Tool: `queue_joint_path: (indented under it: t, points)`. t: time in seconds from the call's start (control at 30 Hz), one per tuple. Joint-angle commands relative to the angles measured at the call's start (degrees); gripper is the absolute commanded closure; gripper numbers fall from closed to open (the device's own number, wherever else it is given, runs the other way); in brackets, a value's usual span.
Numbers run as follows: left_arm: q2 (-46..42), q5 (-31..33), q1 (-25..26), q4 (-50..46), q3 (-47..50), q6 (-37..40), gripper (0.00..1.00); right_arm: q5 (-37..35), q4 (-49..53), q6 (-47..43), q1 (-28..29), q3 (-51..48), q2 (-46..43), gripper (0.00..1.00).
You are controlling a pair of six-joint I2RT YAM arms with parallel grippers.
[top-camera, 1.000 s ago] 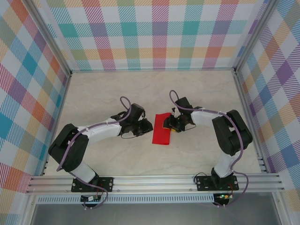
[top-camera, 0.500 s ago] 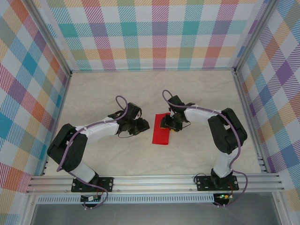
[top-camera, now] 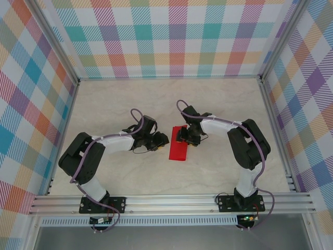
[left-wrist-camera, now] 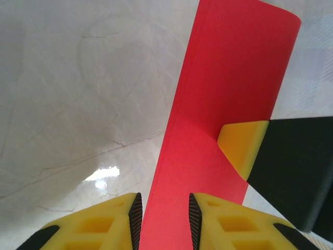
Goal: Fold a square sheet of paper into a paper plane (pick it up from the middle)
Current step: Hold the square sheet of paper at the center of the table.
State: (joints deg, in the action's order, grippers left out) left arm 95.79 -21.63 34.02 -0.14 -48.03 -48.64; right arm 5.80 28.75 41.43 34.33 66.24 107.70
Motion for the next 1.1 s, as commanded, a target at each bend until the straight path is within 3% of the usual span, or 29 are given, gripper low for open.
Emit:
queue_joint_path:
  t: [0.0,1.07]
  points:
    - [1.0,-0.7,-0.7,1.1,0.0,-0.4,0.69,-1.8,-1.5,-2.0,1.4,-3.3,8.4,0.41]
    - [3.7,-1.5,-0.7,2.8,-1.4,-0.9,0.75,-2.1,-0.1,-3.8,2.0,-0.6,13.5,0.38]
